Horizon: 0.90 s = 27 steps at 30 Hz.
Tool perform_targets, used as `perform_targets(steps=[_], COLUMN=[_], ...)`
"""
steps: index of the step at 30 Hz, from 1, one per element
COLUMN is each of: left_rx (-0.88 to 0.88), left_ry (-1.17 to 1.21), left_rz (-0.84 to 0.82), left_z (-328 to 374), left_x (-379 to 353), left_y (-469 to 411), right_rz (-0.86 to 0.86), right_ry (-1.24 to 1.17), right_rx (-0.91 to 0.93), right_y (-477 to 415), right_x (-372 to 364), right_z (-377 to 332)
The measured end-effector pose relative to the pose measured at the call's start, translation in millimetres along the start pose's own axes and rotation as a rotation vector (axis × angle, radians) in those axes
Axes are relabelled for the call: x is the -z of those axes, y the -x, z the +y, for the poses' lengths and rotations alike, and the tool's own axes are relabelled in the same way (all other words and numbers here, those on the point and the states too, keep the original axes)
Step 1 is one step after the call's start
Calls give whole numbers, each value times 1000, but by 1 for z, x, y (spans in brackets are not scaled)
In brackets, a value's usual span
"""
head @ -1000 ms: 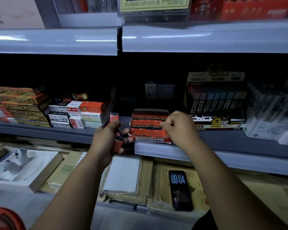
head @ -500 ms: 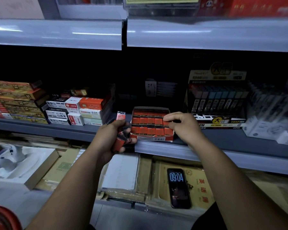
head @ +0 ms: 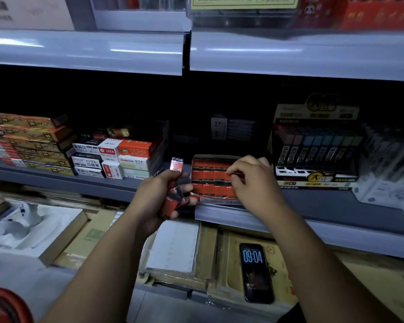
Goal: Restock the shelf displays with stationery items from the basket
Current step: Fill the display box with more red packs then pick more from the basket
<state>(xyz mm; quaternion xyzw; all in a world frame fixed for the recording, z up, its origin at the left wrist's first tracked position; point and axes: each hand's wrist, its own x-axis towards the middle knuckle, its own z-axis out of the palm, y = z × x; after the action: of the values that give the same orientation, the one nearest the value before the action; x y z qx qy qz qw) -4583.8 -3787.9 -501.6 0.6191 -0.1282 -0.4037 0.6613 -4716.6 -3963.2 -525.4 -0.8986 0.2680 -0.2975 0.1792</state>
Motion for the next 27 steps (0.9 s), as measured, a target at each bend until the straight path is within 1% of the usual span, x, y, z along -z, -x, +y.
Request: perform_targets(steps=[2,4,6,8,11,14,16,18,19,23,25,27], left_rx=[-20,-26,-19,-13,-15,-11,0,23,38,90,106,112], left_ry=[-10,-12,-18,-35,-45,-44,-14,39,55,62,65,77], left_rz=[11,1,-37,-101,-162,-127,-94,-75,-70,-90,-101,-99], left_z=[3,6,8,9,10,11,12,13,13,12,12,11], left_x=[0,-1,0,0,0,4,9,15,18,25,27,28], left_y=[1,3,4,4,2,-1,-5,-10,-12,-18,-20,-21], right_rz=[61,63,-31,-139,-189,-192,-136,-102,-117,-223,-232,-241], right_ry=[-19,-236,-518,-705,-816,-937,-1014,-1000,-947,-538,-448,-432], right_rx=[74,61,-54,-173,-254,-330,-416,-517,-546,-510,-518,-529], right_y=[-2,-6,-11,-16,-24,-36,-47,-57,-59,-66,-70,-72], right_x=[-5,-11,-14,-17,-25,-30,-31,-33,-33,-37,-39,-41], right_z=[-14,-31,-50,-62,-68,-68,-65,-59,-57,-51,-48,-45])
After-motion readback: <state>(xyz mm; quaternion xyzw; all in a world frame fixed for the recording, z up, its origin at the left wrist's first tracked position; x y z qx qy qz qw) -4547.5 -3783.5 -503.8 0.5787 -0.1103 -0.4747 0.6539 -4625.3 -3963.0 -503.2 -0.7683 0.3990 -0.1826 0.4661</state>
